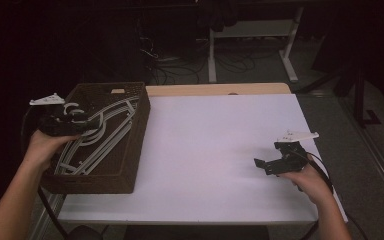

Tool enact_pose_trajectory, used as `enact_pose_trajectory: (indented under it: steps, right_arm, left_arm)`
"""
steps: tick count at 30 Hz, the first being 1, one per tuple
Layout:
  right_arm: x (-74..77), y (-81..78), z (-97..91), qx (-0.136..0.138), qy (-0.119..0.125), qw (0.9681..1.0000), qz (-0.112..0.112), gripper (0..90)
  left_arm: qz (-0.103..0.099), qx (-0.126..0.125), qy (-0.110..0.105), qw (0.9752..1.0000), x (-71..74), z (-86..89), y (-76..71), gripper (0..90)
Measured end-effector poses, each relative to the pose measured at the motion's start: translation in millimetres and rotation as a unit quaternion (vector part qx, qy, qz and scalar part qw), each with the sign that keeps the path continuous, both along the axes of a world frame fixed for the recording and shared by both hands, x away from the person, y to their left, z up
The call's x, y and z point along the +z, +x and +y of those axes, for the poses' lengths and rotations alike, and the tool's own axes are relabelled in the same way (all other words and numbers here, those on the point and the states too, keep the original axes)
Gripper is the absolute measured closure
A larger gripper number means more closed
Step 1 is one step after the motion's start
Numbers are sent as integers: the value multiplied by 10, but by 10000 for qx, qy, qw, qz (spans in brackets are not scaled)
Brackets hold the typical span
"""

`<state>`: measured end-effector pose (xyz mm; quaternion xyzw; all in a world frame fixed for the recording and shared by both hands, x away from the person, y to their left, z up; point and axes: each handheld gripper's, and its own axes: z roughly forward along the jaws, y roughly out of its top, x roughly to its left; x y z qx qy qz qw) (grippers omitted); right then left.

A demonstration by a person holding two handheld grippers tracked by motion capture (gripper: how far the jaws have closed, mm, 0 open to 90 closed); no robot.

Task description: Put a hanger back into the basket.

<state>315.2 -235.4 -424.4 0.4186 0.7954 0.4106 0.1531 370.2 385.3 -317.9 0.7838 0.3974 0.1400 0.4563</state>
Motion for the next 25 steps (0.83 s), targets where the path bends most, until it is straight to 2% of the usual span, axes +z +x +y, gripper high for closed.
enact_pose_trajectory:
  steps: [2,6,12,17,20,25]
  right_arm:
    - [45,-1,16,36,33,10000,-33,0]
    - [160,-18,60,171,104,9998,-83,0]
    - [367,-71,150,423,244,9985,-235,0]
    - [509,-109,225,600,316,9971,-344,0]
    - [554,-106,252,674,314,9964,-414,0]
    - [568,-93,279,703,313,9962,-406,0]
  left_arm:
    - [-46,-208,-125,9997,2,-129,-42,239]
    - [-164,-593,-342,9975,-10,-376,-143,178]
    - [-258,-1047,-369,9935,-105,-687,-286,125]
    - [-243,-1218,-259,9919,-193,-860,-341,30]
    - [-236,-1249,-175,9917,-242,-907,-347,8]
    - [-165,-1262,-237,9916,-297,-917,-333,0]
